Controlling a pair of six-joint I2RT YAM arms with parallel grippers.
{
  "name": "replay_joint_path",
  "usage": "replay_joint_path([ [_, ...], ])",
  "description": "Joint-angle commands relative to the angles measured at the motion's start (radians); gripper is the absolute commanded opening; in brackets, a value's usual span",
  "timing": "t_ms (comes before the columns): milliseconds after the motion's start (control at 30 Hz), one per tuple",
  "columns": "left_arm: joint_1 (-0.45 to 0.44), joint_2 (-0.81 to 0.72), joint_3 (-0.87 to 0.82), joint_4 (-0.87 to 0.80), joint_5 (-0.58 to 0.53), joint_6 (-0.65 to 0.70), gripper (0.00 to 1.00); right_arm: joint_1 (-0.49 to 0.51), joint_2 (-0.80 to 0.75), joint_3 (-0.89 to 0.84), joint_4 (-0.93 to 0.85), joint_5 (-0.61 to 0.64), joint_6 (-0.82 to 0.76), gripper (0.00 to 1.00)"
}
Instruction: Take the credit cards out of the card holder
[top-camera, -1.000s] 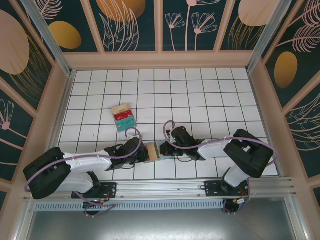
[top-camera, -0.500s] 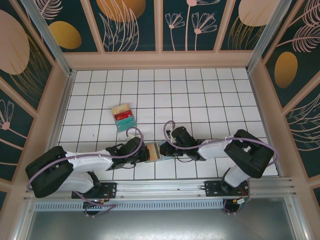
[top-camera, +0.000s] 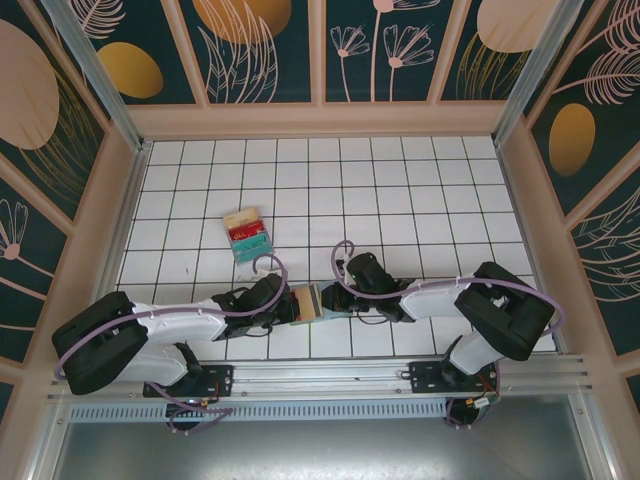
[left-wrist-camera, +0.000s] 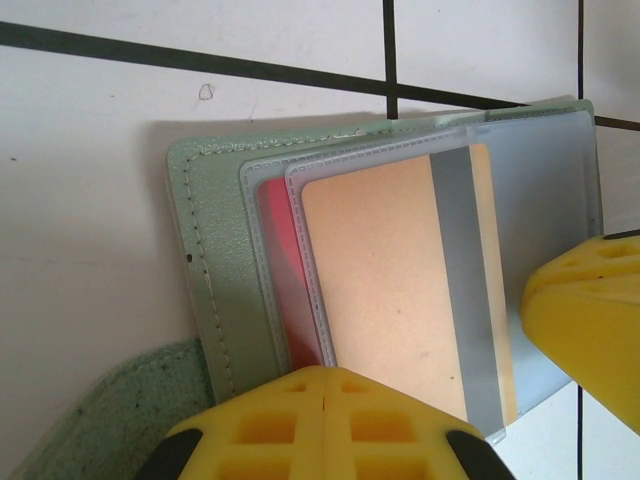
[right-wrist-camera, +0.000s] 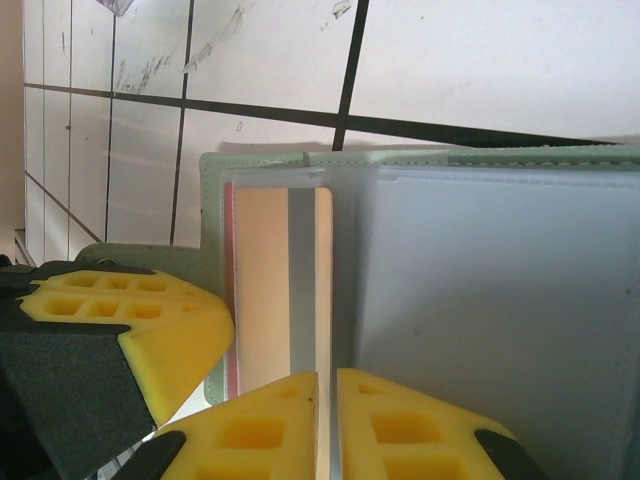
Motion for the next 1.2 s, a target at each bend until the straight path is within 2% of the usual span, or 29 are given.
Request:
replay_joint_path([
  [0, -0.005, 0.024, -0.002, -0.037, -0.005, 0.003, 0.06, -0.005, 0.007, -0.01, 0.009, 0.0, -0.001, 0.15],
  [967, -0.003, 0.036, 0.002, -0.021, 0.007, 0.003, 0.06, -0.001, 0.068, 0.015, 0.04, -0.052, -0.003, 0.11],
  [1100, -0.004, 0.037, 0.002, -0.022, 0.007, 0.003, 0.05, 0.001, 0.066, 0.014, 0.045, -0.057, -0.003, 0.03],
  [1167, -0.004, 0.039, 0.001, -0.025, 0.005, 0.002, 0.0, 0.001, 0.058, 0.011, 0.038, -0.046, -0.004, 0.0],
])
